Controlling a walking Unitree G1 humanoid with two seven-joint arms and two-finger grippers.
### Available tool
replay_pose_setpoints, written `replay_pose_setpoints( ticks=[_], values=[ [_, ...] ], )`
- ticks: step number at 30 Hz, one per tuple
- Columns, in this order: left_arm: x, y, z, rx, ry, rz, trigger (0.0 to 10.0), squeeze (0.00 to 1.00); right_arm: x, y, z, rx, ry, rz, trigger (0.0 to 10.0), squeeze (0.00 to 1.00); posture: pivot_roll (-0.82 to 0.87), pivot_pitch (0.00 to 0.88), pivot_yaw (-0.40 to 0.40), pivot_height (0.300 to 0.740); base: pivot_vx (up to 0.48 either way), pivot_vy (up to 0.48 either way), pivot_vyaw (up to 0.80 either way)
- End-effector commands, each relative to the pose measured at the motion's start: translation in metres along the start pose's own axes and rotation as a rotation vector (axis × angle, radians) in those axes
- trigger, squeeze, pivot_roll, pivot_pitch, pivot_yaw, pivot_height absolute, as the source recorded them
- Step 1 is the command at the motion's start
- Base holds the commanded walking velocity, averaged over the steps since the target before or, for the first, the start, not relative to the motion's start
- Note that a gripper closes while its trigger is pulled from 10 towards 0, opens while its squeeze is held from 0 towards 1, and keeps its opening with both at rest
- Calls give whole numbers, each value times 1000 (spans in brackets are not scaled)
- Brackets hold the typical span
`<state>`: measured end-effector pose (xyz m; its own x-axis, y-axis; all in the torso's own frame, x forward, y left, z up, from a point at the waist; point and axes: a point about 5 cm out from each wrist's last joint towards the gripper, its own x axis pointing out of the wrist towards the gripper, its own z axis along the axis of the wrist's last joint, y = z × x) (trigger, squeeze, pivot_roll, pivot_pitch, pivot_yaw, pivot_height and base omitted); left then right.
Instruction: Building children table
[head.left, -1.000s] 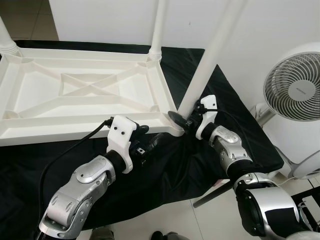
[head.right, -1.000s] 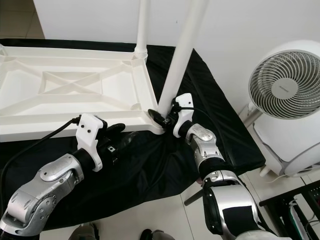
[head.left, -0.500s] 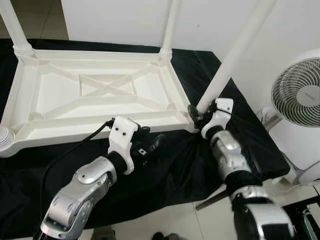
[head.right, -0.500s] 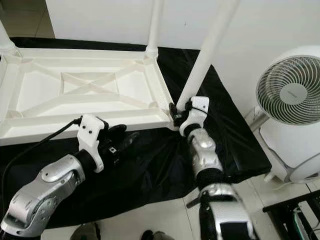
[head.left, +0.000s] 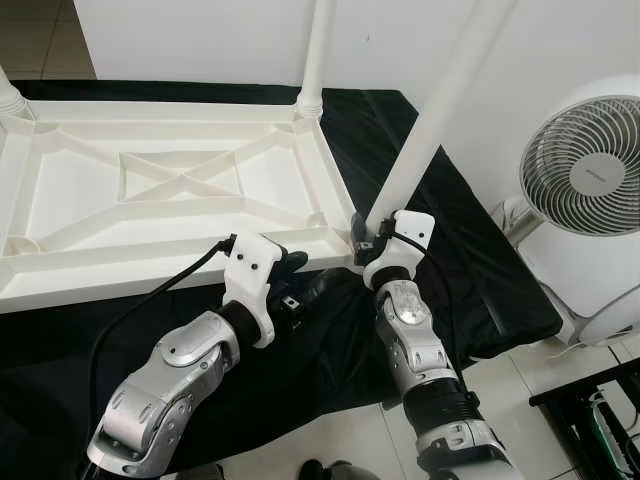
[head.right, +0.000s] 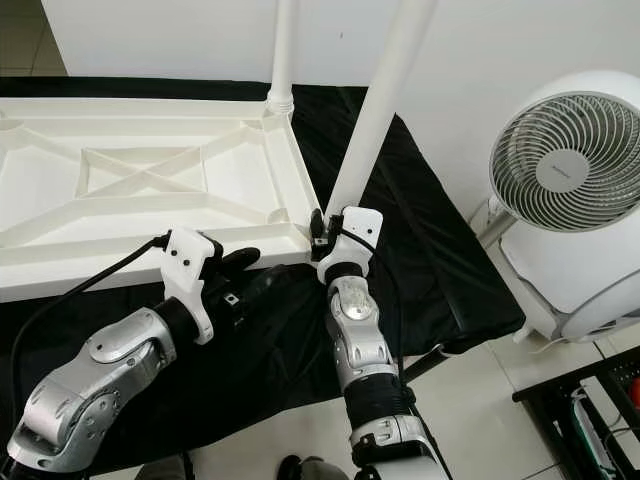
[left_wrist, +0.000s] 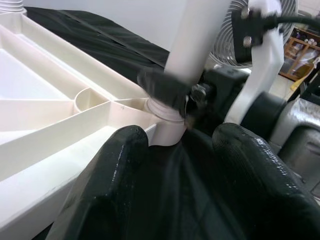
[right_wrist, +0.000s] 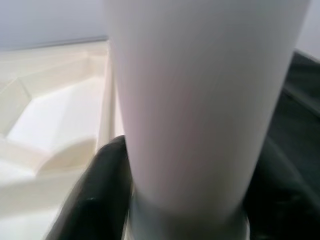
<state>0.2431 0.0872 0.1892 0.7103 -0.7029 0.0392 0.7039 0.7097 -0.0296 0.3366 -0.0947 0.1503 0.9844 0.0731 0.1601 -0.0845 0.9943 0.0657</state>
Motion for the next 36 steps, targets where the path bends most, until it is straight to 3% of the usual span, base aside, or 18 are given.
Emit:
replay_pose_setpoints(
  ticks=[1, 6, 7, 8, 9, 12, 17, 20, 26, 34, 35, 36],
  values=[
    [0, -7, -1, -3, 3, -59, 10000, 0, -6, -4, -11, 4, 56, -4, 10000, 1000, 190, 137, -160, 740, 0, 0, 0],
    [-1, -8, -1, -5, 1, -55, 10000, 0, -10, -10, -3, 32, 33, 109, 10000, 1000, 190, 130, -164, 740, 0, 0, 0],
    [0, -8, -2, -4, 1, -55, 10000, 0, -10, -12, 0, 31, 33, 167, 10000, 686, 188, 127, -162, 740, 0, 0, 0],
    [0, -8, -2, -4, 1, -55, 10000, 0, -10, -12, 0, 31, 33, 167, 10000, 686, 188, 127, -162, 740, 0, 0, 0],
    [0, -8, -2, -4, 1, -57, 10000, 0, -9, -16, 2, 26, 31, 224, 10000, 0, 188, 127, -162, 740, 0, 0, 0],
    [0, -8, -2, -2, 2, -59, 10000, 0, -8, -20, 3, 13, 27, 263, 10000, 0, 188, 123, -161, 740, 0, 0, 0],
    [2, -7, 0, 7, 3, -71, 10000, 0, 9, -58, 10, -70, 59, 423, 10000, 0, 185, 120, -154, 740, 0, 0, 0],
    [2, -7, 0, 7, 3, -73, 10000, 0, 11, -60, 12, -96, 51, 454, 10000, 0, 184, 122, -152, 740, 0, 0, 0],
    [4, -8, 0, 5, 4, -80, 10000, 0, 20, -55, 15, -132, 83, 666, 10000, 0, 186, 126, -143, 740, 0, 0, 0],
    [5, -8, 0, 3, 2, -84, 10000, 0, 24, -48, 12, -105, 106, 745, 10000, 0, 187, 126, -140, 740, 0, 0, 0],
    [5, -10, 0, 1, 3, -93, 10000, 0, 26, -44, 10, -99, 114, 761, 0, 0, 196, 125, -137, 740, 0, 0, 0],
    [5, -10, 0, 1, 3, -93, 10000, 0, 26, -44, 10, -99, 114, 761, 0, 0, 196, 125, -137, 740, 0, 0, 0]
  ],
)
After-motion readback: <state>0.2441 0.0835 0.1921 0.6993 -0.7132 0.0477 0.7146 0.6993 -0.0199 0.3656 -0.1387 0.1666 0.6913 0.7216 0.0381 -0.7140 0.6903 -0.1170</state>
